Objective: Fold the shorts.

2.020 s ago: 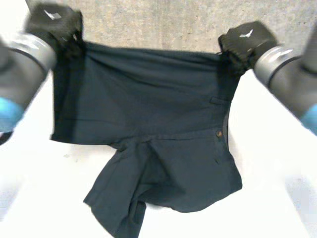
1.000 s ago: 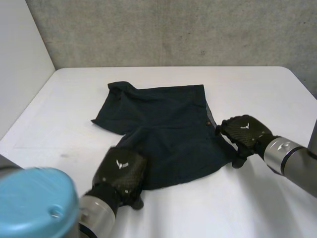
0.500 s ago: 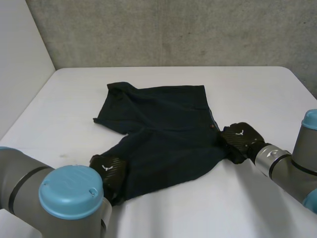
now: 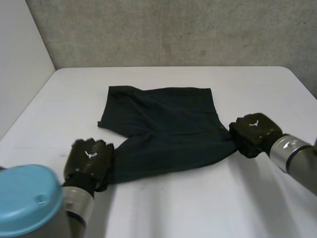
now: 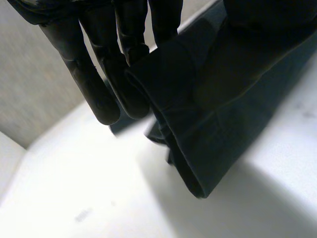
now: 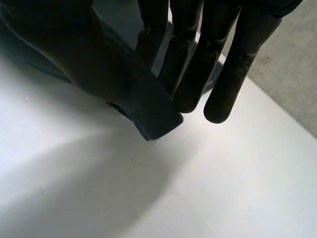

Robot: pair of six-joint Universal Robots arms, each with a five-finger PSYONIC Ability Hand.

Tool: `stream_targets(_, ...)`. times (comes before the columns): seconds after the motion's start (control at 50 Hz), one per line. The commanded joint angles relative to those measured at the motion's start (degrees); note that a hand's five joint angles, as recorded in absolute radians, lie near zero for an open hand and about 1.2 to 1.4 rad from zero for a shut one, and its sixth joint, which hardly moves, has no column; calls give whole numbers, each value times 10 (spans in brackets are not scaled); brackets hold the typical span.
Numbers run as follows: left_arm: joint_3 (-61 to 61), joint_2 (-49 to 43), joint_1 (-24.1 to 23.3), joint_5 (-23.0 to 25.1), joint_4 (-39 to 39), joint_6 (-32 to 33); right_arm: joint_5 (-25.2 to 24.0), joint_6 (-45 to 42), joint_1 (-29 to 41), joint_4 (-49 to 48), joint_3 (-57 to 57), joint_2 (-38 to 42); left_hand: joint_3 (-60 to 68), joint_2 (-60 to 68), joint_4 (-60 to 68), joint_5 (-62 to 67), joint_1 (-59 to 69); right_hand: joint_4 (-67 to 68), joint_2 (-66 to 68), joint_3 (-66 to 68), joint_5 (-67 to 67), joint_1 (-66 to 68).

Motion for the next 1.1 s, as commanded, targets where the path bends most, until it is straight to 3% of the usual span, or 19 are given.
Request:
stream_targets(0.02,4,189,5,35,-97,91,0,-47,-1,115,-17,-139,121,116,112,151,171,119,134,126,147,290)
stream_targets(0.12,37,279,21,61,-161,124,16,-102,-1,211,-53,-229,121,116,112,151,171,119,134,126,147,290)
stream_targets(0.2,58,314,38,86,-206,142,21,-120,0,267,-75,-257,121,116,112,151,171,119,134,126,147,290)
stream_targets(0.36,41,299,86,139,-236,144,23,-146,2,305,-65,-222,121,116,112,151,171,119,134,126,147,290)
stream_targets(0.5,44,134,124,155,-203,151,40,-161,21,304,-75,-100,121,116,112,151,171,119,134,126,147,290)
stream_targets(0.68,188,-71,132,153,-151,151,130,-156,87,273,-197,76,121,116,112,151,171,119,134,126,147,290)
stream_targets(0.86,386,-234,133,151,-160,158,154,-149,96,231,-295,154,121,116,112,151,171,119,134,126,147,290)
stream_targets(1.1,625,-409,141,152,-151,197,163,-113,98,40,-380,257,121,116,112,151,171,119,134,126,147,290)
